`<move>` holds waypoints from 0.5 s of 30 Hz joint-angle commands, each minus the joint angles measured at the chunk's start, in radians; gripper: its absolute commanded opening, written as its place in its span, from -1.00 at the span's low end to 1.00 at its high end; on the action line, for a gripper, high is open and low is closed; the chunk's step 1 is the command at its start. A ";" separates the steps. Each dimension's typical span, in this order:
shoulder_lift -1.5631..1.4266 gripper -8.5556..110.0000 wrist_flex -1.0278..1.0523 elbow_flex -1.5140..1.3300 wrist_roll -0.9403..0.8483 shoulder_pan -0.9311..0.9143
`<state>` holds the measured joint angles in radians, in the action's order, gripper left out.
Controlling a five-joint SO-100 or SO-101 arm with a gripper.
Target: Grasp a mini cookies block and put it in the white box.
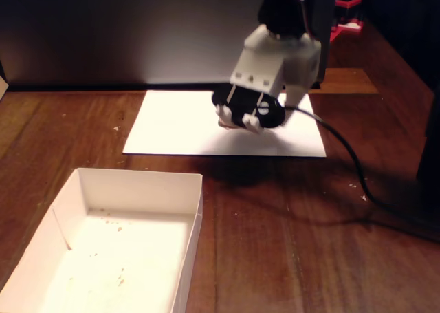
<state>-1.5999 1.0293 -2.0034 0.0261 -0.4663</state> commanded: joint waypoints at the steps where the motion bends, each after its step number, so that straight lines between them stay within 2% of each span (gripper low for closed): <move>1: -0.192 -0.49 0.044 0.153 -0.025 0.006; 8: -0.212 -0.49 0.178 0.374 -0.078 0.046; 15: -0.209 -0.49 0.253 0.601 -0.150 0.213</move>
<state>-1.6874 1.2609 -1.6076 -0.1028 -0.3329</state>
